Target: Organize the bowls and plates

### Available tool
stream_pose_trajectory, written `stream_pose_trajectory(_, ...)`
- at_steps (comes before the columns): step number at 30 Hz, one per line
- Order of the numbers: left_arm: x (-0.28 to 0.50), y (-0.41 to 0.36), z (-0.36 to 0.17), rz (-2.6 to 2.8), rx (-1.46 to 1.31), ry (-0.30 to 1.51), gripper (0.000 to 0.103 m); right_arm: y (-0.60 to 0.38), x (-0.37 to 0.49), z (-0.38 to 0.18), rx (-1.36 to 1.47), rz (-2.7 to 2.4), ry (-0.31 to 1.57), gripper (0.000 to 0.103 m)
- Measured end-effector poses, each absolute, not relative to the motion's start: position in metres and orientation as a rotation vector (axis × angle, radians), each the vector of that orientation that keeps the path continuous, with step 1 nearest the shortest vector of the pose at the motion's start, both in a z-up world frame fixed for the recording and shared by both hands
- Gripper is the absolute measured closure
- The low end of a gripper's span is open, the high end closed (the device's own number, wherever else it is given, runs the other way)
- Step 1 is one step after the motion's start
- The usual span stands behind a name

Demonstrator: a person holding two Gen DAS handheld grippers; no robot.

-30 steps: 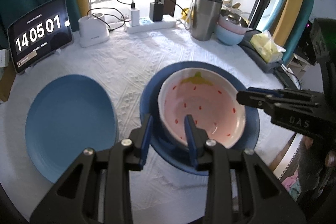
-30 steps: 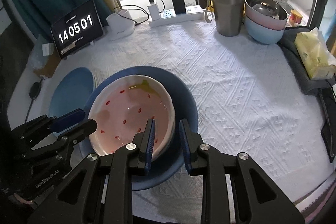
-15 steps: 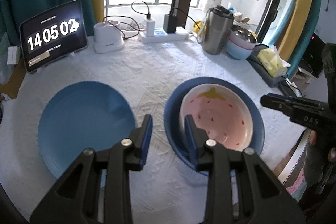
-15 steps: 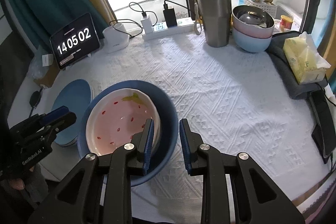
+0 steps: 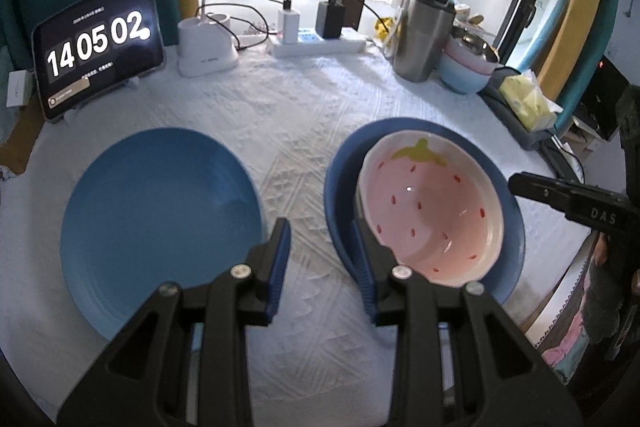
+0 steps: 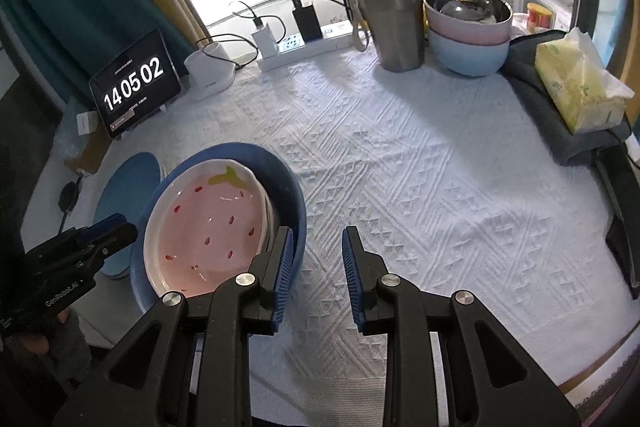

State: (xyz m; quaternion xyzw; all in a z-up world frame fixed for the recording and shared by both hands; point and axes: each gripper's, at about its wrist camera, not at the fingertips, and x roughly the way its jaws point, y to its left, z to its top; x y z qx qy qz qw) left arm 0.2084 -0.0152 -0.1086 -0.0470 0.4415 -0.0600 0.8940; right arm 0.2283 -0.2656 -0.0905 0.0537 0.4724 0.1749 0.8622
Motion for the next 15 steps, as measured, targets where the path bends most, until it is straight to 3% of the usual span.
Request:
stream_pose_trajectory(7, 0.219, -0.021, -0.121, -0.128, -0.085, 0.952, 0.070, -0.258, 0.235, -0.104, 0.098, 0.378, 1.031, 0.075)
stream_pose_trajectory(15, 0.223, -0.024, -0.126, -0.105, -0.056, 0.942, 0.068, -0.250, 0.244, -0.114, 0.053, 0.350, 1.035, 0.066)
